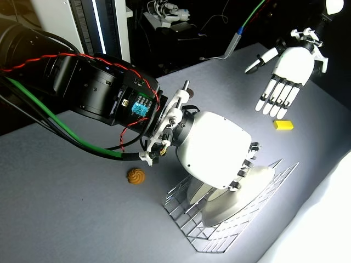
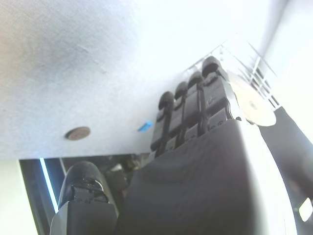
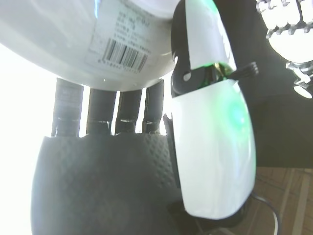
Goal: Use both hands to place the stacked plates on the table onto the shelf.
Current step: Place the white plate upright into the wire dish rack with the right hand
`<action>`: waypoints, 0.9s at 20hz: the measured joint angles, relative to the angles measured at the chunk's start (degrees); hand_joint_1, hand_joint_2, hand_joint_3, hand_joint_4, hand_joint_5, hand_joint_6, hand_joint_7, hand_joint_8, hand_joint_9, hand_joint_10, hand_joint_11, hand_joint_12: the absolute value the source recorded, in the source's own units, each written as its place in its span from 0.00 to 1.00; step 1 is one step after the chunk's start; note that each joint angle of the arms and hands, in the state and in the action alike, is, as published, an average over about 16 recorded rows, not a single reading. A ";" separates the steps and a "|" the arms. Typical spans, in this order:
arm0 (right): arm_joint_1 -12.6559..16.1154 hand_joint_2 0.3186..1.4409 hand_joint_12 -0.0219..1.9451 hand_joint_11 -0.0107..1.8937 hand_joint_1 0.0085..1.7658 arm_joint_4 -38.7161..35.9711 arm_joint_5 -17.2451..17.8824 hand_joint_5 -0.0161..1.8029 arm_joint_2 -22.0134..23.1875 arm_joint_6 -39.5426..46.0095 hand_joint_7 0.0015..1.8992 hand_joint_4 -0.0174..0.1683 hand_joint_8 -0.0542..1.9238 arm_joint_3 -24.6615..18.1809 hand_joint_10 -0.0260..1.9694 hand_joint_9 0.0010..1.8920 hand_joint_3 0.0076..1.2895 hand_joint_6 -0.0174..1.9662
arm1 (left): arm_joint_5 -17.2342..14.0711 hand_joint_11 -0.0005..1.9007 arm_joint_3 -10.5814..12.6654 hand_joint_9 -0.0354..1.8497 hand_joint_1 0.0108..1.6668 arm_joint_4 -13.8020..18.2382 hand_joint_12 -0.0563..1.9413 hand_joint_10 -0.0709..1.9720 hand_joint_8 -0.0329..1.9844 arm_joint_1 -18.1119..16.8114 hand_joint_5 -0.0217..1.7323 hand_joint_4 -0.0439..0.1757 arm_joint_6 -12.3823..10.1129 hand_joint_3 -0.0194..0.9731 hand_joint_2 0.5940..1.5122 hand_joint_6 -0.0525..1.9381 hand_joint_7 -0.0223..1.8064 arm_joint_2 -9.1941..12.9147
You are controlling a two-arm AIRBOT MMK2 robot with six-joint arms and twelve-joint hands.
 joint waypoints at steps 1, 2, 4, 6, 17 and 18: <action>-0.01 0.59 0.54 0.46 0.70 -0.01 0.08 0.54 0.00 0.00 0.61 0.07 0.18 0.02 0.04 0.67 0.00 0.31 | 0.00 0.01 0.00 0.03 0.00 0.00 0.04 0.01 0.02 0.01 0.05 0.23 -0.03 0.03 0.53 0.03 0.03 0.00; -0.03 0.58 0.53 0.46 0.70 -0.03 0.16 0.54 0.00 0.00 0.61 0.07 0.16 0.03 0.04 0.67 0.00 0.28 | 0.00 0.01 -0.01 0.03 0.00 0.00 0.04 0.01 0.02 0.01 0.05 0.23 -0.05 0.03 0.53 0.03 0.03 0.00; -0.04 0.58 0.53 0.45 0.69 -0.06 0.32 0.55 0.00 -0.01 0.61 0.07 0.12 0.05 0.03 0.66 0.00 0.23 | 0.00 0.01 -0.01 0.03 0.00 0.00 0.04 0.01 0.02 0.03 0.05 0.23 -0.11 0.03 0.53 0.03 0.03 0.00; -0.02 0.58 0.53 0.43 0.68 -0.12 0.48 0.55 0.00 -0.01 0.61 0.08 0.07 0.07 0.03 0.65 0.00 0.17 | -0.01 0.01 -0.02 0.03 0.00 0.00 0.04 0.01 0.02 0.05 0.05 0.23 -0.12 0.03 0.52 0.03 0.03 0.00; 0.82 0.57 0.55 0.38 0.65 -0.53 1.04 0.56 0.16 -0.03 0.58 0.08 0.03 0.14 0.02 0.59 0.00 0.04 | -0.10 0.01 -0.03 0.03 0.00 0.01 0.04 0.01 0.02 0.15 0.05 0.23 -0.13 0.03 0.52 0.03 0.02 0.00; 0.98 0.56 0.54 0.37 0.65 -0.58 1.06 0.55 0.22 -0.03 0.58 0.08 0.03 0.14 0.02 0.59 0.00 0.04 | -0.15 0.01 -0.03 0.03 0.00 0.02 0.04 0.01 0.02 0.15 0.04 0.23 -0.13 0.03 0.52 0.03 0.02 0.00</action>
